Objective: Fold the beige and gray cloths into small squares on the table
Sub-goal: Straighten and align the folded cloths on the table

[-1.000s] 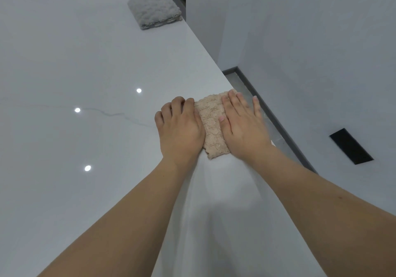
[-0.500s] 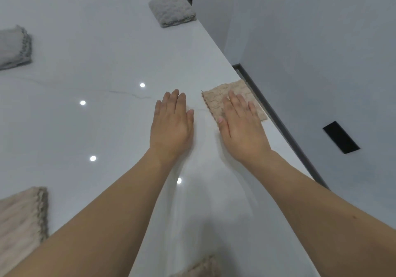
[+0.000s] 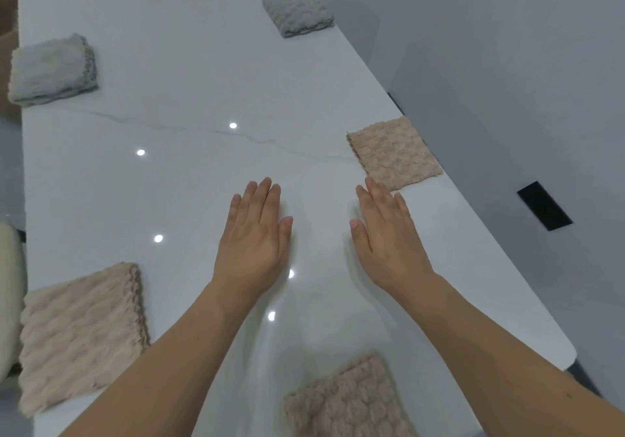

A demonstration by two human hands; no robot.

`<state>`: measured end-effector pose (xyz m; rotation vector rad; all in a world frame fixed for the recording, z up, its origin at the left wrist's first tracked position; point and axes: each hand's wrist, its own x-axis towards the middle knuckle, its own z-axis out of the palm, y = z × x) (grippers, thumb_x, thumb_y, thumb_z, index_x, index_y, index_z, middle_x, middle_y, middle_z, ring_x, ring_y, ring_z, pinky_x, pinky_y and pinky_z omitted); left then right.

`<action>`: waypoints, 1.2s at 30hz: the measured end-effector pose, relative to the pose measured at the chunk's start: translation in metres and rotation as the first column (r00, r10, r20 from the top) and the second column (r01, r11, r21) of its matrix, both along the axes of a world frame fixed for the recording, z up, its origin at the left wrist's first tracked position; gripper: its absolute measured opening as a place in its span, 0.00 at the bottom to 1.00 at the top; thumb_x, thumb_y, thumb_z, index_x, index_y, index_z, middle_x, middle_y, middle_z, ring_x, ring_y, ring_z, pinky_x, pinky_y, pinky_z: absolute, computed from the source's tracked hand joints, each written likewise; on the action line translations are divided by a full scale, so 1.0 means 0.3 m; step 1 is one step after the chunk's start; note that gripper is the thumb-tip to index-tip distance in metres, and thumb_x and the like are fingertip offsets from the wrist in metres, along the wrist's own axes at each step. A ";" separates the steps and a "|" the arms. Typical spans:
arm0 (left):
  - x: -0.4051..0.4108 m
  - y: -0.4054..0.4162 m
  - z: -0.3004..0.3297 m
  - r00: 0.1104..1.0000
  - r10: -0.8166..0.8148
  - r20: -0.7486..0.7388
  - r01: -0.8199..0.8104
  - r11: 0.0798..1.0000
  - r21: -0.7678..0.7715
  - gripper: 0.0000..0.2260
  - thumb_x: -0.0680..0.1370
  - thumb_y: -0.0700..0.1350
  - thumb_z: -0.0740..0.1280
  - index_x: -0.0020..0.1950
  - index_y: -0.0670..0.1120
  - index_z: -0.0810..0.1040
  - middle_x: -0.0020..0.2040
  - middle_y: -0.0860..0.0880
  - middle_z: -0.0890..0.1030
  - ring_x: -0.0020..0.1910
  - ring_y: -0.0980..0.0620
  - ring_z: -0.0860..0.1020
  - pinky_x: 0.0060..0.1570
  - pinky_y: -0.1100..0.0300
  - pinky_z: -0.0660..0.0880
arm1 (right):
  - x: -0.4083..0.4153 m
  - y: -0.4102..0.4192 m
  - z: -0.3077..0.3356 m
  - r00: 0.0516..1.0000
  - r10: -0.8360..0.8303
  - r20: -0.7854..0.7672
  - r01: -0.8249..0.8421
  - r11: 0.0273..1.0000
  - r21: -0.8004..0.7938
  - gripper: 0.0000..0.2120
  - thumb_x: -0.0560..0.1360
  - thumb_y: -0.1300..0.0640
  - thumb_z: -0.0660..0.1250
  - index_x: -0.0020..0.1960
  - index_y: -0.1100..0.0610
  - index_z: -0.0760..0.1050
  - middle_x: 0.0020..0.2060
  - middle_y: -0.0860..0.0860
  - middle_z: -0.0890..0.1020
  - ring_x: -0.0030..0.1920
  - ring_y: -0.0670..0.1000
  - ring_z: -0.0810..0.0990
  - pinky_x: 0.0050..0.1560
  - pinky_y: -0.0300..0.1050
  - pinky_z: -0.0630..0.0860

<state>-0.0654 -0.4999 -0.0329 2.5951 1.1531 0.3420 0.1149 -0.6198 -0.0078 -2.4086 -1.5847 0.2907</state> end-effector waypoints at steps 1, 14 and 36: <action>-0.005 -0.008 -0.003 1.000 -0.006 0.006 0.006 1.000 -0.005 0.27 0.83 0.52 0.47 0.77 0.39 0.63 0.77 0.42 0.64 0.78 0.42 0.59 0.77 0.46 0.51 | -0.008 -0.010 -0.009 1.000 0.006 -0.019 -0.006 1.000 -0.010 0.31 0.78 0.46 0.39 0.78 0.58 0.54 0.79 0.52 0.52 0.78 0.49 0.47 0.77 0.49 0.42; -0.100 -0.202 -0.103 1.000 0.025 0.019 -0.023 0.997 -0.076 0.25 0.83 0.50 0.51 0.76 0.38 0.63 0.77 0.41 0.64 0.78 0.41 0.59 0.77 0.46 0.51 | -0.080 -0.237 -0.121 0.987 0.007 -0.161 -0.017 0.998 -0.056 0.29 0.81 0.47 0.41 0.79 0.57 0.51 0.79 0.51 0.50 0.78 0.46 0.44 0.76 0.43 0.39; -0.288 -0.704 -0.072 0.782 0.521 0.341 -0.285 0.787 -0.547 0.25 0.82 0.53 0.49 0.80 0.50 0.58 0.79 0.57 0.58 0.77 0.63 0.55 0.77 0.59 0.52 | -0.254 -0.591 -0.125 0.716 0.070 -0.694 0.070 0.983 0.172 0.24 0.83 0.52 0.50 0.78 0.52 0.55 0.76 0.40 0.57 0.74 0.34 0.53 0.71 0.28 0.50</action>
